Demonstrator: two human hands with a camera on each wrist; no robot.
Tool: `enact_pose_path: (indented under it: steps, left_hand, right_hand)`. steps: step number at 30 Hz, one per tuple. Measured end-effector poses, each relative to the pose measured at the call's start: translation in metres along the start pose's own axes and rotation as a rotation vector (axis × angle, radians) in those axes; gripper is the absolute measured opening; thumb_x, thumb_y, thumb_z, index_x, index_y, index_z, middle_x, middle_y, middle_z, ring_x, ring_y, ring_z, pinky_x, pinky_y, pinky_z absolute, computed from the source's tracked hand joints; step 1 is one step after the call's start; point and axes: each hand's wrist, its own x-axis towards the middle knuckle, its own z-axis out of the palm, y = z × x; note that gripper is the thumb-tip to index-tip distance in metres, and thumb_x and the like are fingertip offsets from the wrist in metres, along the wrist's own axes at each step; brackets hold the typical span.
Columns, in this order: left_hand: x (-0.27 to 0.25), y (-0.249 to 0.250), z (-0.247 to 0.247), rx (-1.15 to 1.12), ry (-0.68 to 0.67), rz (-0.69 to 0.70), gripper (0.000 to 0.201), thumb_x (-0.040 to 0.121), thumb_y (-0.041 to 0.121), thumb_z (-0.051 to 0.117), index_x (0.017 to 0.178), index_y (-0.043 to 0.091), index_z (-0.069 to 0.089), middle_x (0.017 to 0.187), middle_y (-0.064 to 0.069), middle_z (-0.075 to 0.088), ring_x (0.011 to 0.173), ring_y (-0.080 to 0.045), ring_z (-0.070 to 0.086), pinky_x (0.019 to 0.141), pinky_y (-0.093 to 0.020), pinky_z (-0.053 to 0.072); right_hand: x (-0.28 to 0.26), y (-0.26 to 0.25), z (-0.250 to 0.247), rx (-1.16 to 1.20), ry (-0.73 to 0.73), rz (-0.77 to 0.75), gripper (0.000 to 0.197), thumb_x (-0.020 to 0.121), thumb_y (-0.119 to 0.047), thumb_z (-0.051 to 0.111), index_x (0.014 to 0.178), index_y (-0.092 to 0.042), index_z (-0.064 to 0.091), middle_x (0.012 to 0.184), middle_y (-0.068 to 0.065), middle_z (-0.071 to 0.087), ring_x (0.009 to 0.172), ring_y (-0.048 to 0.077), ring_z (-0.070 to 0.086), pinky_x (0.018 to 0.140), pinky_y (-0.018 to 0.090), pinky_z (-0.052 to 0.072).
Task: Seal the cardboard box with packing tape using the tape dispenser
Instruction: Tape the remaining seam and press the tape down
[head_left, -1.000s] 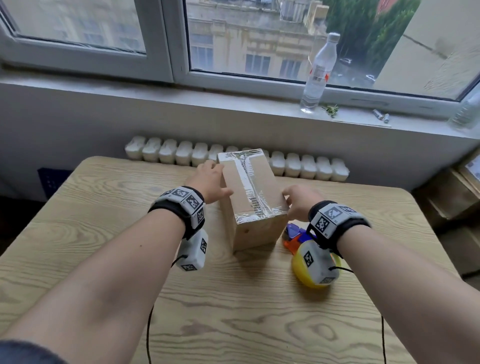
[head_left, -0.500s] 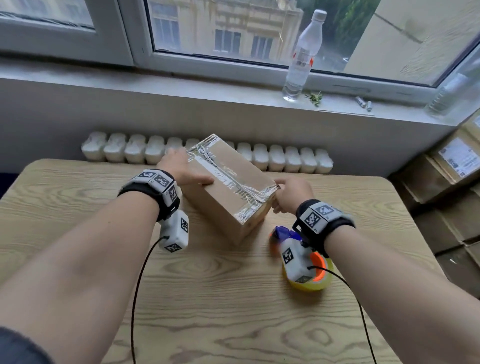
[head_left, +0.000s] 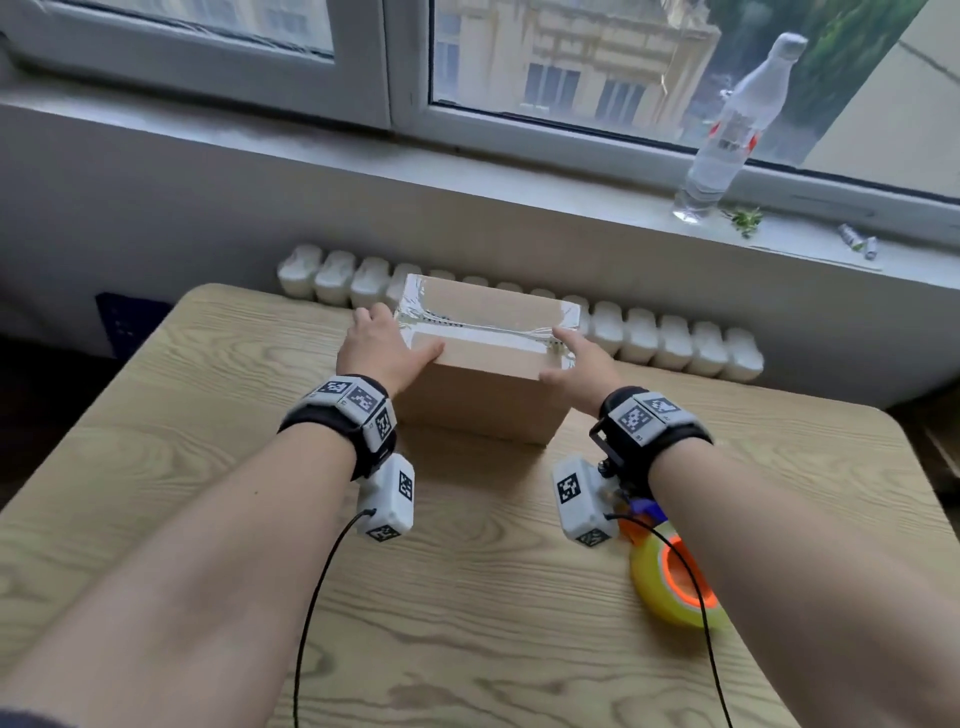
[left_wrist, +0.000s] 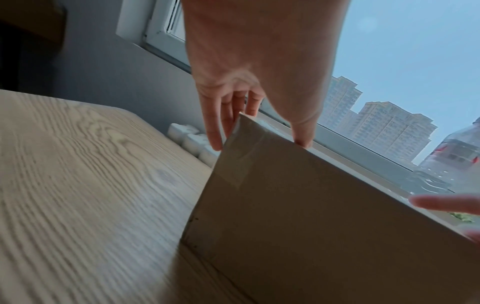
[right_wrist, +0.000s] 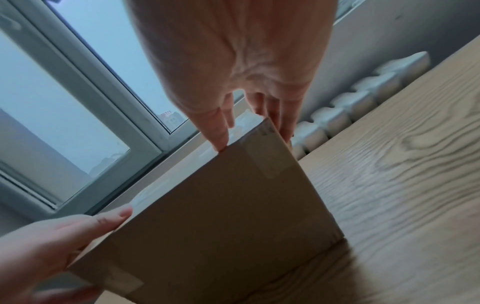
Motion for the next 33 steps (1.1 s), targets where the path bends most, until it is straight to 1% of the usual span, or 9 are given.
enact_pose_path:
  steps: [2, 4, 8, 14, 17, 23, 25, 28, 33]
  left_hand:
    - [-0.005, -0.001, -0.001, 0.000, -0.011, -0.006, 0.078, 0.083, 0.055, 0.061, 0.136, 0.003, 0.038, 0.137, -0.017, 0.042, 0.128, -0.033, 0.044, 0.103, -0.041, 0.038]
    - [-0.013, 0.005, -0.002, 0.036, 0.078, 0.044, 0.072, 0.085, 0.049, 0.060, 0.137, 0.004, 0.038, 0.136, -0.017, 0.041, 0.128, -0.033, 0.040, 0.104, -0.041, 0.036]
    - [-0.028, 0.040, 0.002, 0.088, 0.199, 0.301, 0.063, 0.087, 0.036, 0.059, 0.141, 0.009, 0.039, 0.140, -0.013, 0.039, 0.131, -0.030, 0.036, 0.112, -0.040, 0.028]
    - [-0.075, 0.118, 0.040, 0.192, -0.006, 0.692, 0.056, 0.090, 0.026, 0.054, 0.143, 0.017, 0.039, 0.154, -0.006, 0.029, 0.141, -0.025, 0.029, 0.117, -0.037, 0.019]
    - [-0.098, 0.140, 0.070, 0.260, -0.129, 0.804, 0.058, 0.091, 0.028, 0.054, 0.145, 0.017, 0.037, 0.154, -0.006, 0.029, 0.143, -0.022, 0.026, 0.119, -0.034, 0.015]
    - [-0.125, 0.155, 0.130, 0.391, -0.340, 0.785, 0.063, 0.092, 0.037, 0.052, 0.148, 0.019, 0.030, 0.157, -0.007, 0.025, 0.144, -0.024, 0.024, 0.119, -0.037, 0.018]
    - [-0.128, 0.157, 0.146, 0.408, -0.380, 0.750, 0.060, 0.093, 0.038, 0.051, 0.146, 0.017, 0.034, 0.155, -0.007, 0.028, 0.144, -0.024, 0.026, 0.118, -0.037, 0.020]
    - [-0.129, 0.157, 0.161, 0.422, -0.395, 0.695, 0.051, 0.094, 0.036, 0.047, 0.141, 0.016, 0.042, 0.149, -0.007, 0.038, 0.139, -0.024, 0.032, 0.114, -0.038, 0.024]
    - [-0.124, 0.158, 0.175, 0.440, -0.410, 0.630, 0.044, 0.097, 0.031, 0.041, 0.138, 0.015, 0.045, 0.143, -0.006, 0.043, 0.135, -0.024, 0.037, 0.111, -0.040, 0.027]
  right_hand:
    - [-0.004, 0.001, -0.001, -0.001, 0.012, -0.018, 0.064, 0.090, -0.013, 0.058, 0.149, -0.015, 0.030, 0.153, 0.008, 0.035, 0.139, 0.022, 0.036, 0.110, 0.027, 0.029]
    - [-0.010, 0.006, -0.008, -0.002, 0.035, -0.022, 0.062, 0.092, -0.017, 0.056, 0.148, -0.016, 0.031, 0.153, 0.006, 0.036, 0.140, 0.021, 0.034, 0.112, 0.028, 0.028]
    - [-0.029, 0.027, -0.030, -0.040, 0.098, 0.001, 0.054, 0.094, -0.019, 0.054, 0.146, -0.017, 0.038, 0.149, 0.006, 0.041, 0.138, 0.022, 0.038, 0.110, 0.029, 0.030]
    - [-0.062, 0.087, -0.061, -0.095, 0.085, 0.128, 0.046, 0.092, -0.018, 0.055, 0.138, -0.020, 0.049, 0.141, 0.006, 0.051, 0.128, 0.023, 0.048, 0.101, 0.029, 0.038]
    - [-0.073, 0.124, -0.066, -0.104, 0.098, 0.211, 0.044, 0.090, -0.014, 0.056, 0.133, -0.020, 0.054, 0.138, 0.007, 0.054, 0.126, 0.023, 0.050, 0.098, 0.027, 0.039]
    - [-0.083, 0.189, -0.051, -0.138, -0.010, 0.414, 0.047, 0.080, -0.022, 0.064, 0.127, -0.023, 0.058, 0.130, 0.005, 0.060, 0.117, 0.023, 0.058, 0.092, 0.030, 0.046]
    - [-0.083, 0.202, -0.044, -0.159, -0.110, 0.456, 0.055, 0.076, -0.029, 0.071, 0.129, -0.023, 0.057, 0.127, 0.003, 0.062, 0.114, 0.023, 0.060, 0.087, 0.031, 0.048]
    - [-0.080, 0.214, -0.036, -0.271, -0.241, 0.440, 0.064, 0.072, -0.031, 0.079, 0.130, -0.021, 0.056, 0.128, 0.002, 0.061, 0.118, 0.022, 0.057, 0.090, 0.030, 0.047]
    - [-0.065, 0.224, -0.017, -0.416, -0.286, 0.383, 0.039, 0.068, -0.018, 0.076, 0.105, -0.015, 0.064, 0.104, 0.006, 0.068, 0.097, 0.027, 0.064, 0.080, 0.032, 0.054]
